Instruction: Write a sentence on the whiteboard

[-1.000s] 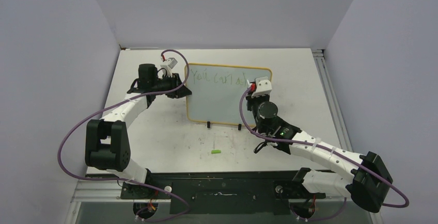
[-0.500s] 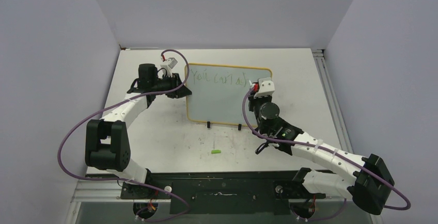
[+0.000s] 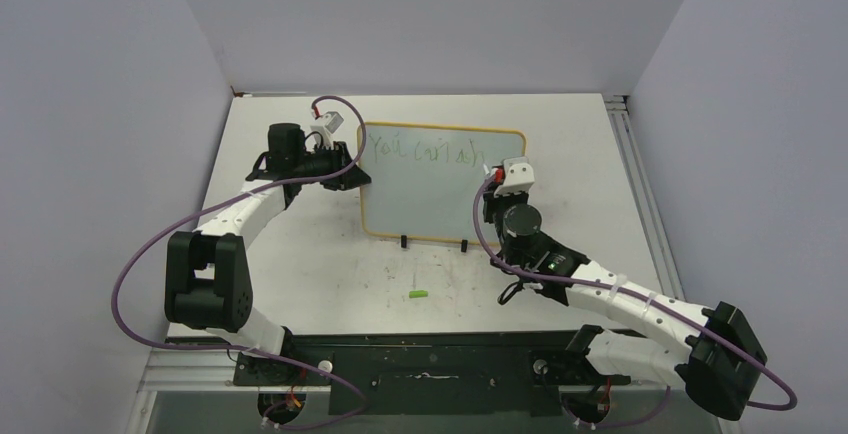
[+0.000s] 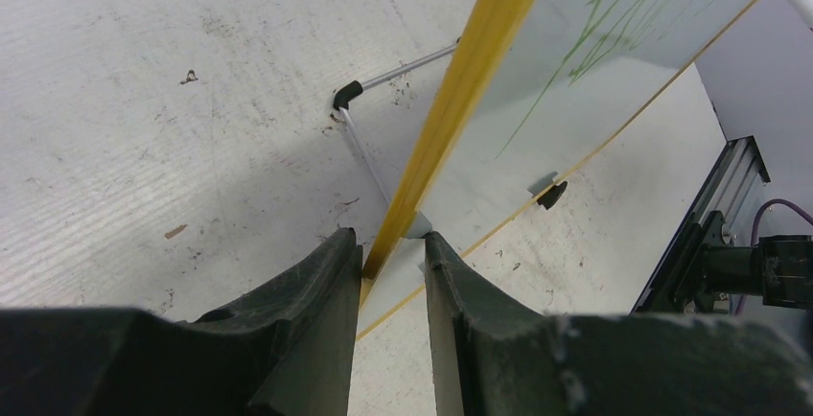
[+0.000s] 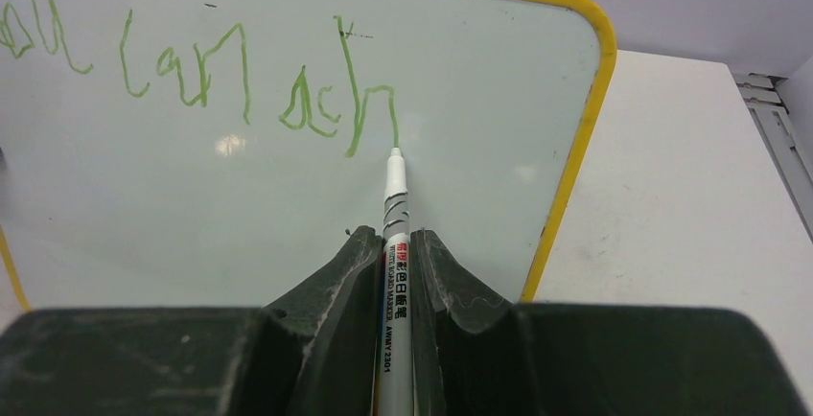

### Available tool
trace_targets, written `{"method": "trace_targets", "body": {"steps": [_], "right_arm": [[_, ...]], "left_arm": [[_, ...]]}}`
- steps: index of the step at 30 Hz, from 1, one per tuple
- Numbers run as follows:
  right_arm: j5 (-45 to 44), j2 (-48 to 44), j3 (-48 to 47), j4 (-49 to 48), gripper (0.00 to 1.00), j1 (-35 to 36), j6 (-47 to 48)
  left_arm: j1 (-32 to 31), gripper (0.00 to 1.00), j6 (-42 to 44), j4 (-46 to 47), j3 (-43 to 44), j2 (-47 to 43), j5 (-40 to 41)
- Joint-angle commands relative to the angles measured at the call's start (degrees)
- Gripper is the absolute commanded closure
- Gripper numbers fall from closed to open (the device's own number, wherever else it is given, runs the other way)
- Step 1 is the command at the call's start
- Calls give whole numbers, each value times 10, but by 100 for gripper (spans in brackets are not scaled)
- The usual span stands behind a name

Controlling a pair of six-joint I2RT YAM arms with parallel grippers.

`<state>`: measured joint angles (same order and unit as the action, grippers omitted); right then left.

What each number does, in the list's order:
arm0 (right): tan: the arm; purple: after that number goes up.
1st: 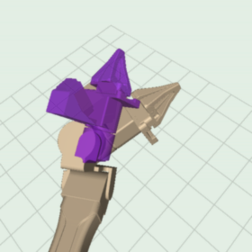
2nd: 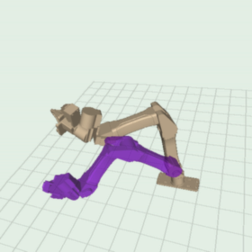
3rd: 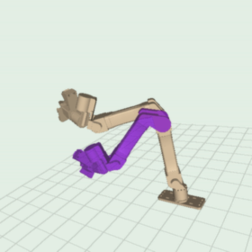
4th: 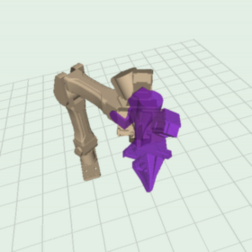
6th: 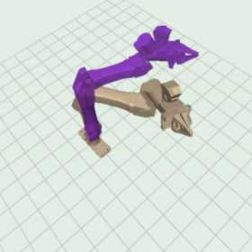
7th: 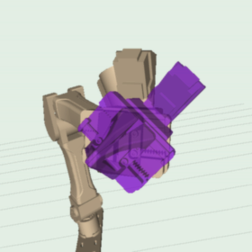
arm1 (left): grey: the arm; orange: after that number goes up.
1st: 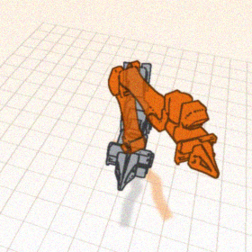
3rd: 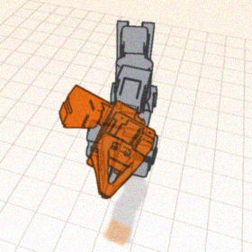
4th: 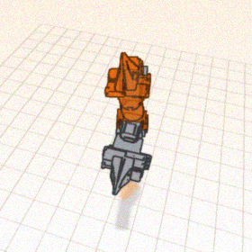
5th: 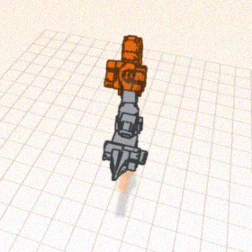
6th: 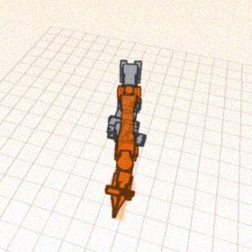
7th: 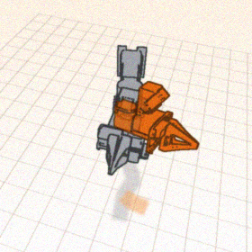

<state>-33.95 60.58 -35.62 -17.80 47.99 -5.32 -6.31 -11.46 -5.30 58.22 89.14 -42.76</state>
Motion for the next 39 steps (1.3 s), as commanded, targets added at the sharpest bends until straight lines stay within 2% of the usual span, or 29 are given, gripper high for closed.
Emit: {"method": "trace_targets", "body": {"steps": [1, 11, 39], "right_arm": [[-1, -16, 3, 8, 95, -2, -9], [-18, -44, -8, -5, 95, 19, 18], [-10, 3, -30, -64, 95, -11, 48]], "left_arm": [[-7, 72, 6, 4, 23, -16, -5], [-7, 72, 6, 4, 23, -17, -3], [-7, 72, 7, 3, 23, -18, -3]]}}
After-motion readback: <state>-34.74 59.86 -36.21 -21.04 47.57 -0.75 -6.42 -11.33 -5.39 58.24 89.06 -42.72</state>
